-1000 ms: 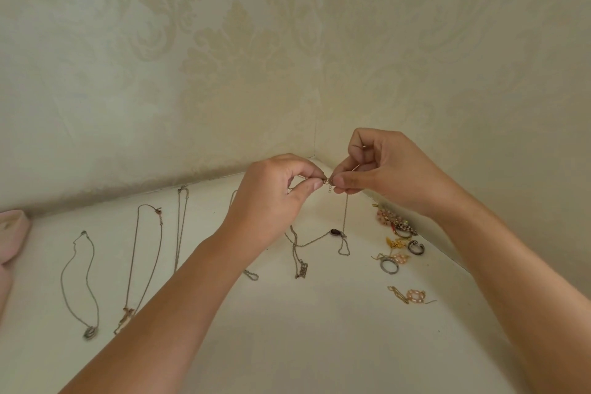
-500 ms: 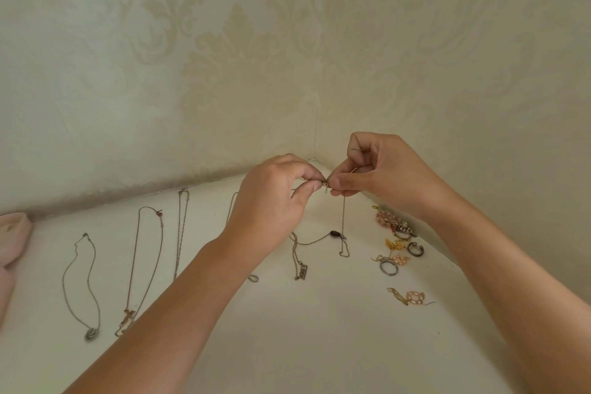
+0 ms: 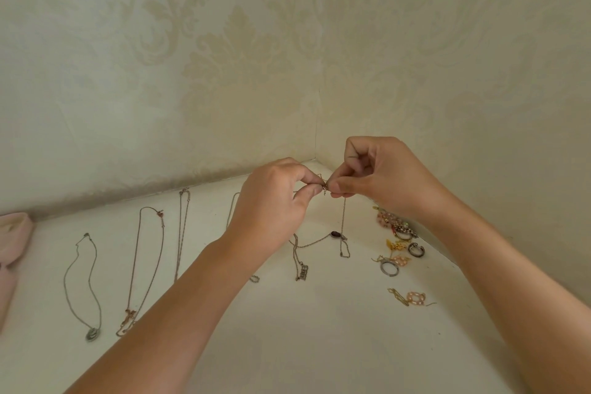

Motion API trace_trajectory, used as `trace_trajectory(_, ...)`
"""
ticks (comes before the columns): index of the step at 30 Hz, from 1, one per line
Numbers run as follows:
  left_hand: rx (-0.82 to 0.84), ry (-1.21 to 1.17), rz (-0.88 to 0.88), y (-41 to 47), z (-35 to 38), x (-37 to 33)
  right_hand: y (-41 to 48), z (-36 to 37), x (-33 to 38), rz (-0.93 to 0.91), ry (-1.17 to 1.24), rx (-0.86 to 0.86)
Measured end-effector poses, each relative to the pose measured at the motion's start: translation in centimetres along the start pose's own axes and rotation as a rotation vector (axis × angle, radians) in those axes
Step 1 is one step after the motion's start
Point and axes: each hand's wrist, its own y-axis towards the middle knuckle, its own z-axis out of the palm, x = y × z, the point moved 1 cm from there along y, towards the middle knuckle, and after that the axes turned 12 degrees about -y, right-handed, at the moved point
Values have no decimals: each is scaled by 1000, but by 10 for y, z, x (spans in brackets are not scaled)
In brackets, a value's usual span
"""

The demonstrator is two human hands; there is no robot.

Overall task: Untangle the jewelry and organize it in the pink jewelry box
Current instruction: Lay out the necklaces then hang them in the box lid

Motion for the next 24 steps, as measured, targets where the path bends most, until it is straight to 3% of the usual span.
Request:
trace_trajectory(9, 24, 2, -126, -1, -1, -2, -2, 2, -2, -43, -97, 12)
trace_trajectory(24, -30, -187, -315, -4, 3, -6, -1, -1, -3, -127, -147, 11)
